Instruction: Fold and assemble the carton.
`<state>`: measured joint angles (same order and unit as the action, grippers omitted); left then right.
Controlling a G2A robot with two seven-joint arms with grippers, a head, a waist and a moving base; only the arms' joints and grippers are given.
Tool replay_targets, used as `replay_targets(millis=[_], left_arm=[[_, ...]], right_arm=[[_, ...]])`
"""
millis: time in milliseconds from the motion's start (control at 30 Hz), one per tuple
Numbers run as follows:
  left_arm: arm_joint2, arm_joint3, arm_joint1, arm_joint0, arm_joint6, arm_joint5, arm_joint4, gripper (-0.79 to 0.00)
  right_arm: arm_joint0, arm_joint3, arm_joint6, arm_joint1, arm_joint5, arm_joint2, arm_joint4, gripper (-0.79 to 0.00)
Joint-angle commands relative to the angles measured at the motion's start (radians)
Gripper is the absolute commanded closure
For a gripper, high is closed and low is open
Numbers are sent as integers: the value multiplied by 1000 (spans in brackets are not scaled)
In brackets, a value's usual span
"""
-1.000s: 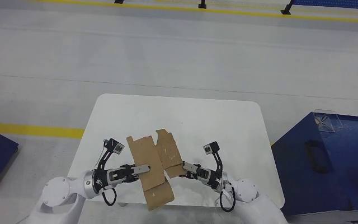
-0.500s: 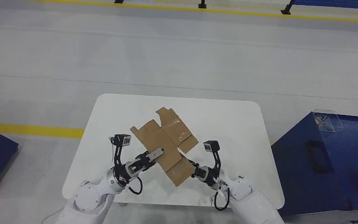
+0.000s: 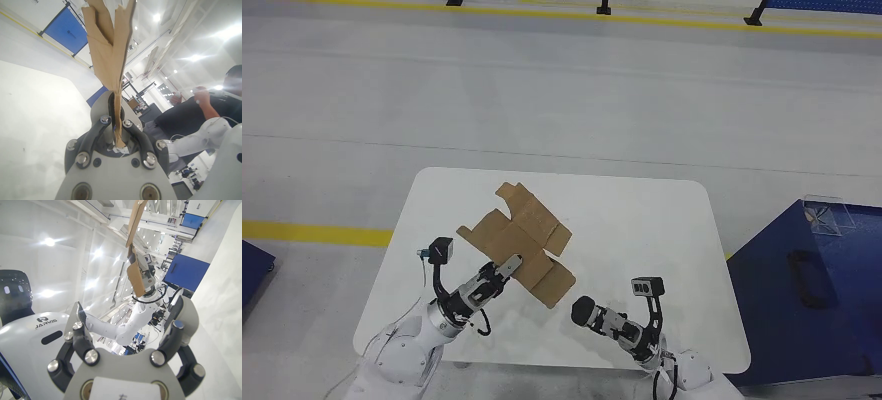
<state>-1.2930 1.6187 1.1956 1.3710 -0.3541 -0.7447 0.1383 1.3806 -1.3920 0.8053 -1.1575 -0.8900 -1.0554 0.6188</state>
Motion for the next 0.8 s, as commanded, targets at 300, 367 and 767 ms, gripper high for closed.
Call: replay_targets(millis=[300,367,767], left_arm=[[39,10,8,28,92,3,149,0],[39,11,7,27,89,1,151,0],[35,2,2,26,68,-22,89,0]], right_arm=[[-39,-18,-195,-31,18,43,-176,-714],[-49,-15,-230,-37,36,48,-201,-403],[-63,-5,-300,-55,70,75,-276,0]])
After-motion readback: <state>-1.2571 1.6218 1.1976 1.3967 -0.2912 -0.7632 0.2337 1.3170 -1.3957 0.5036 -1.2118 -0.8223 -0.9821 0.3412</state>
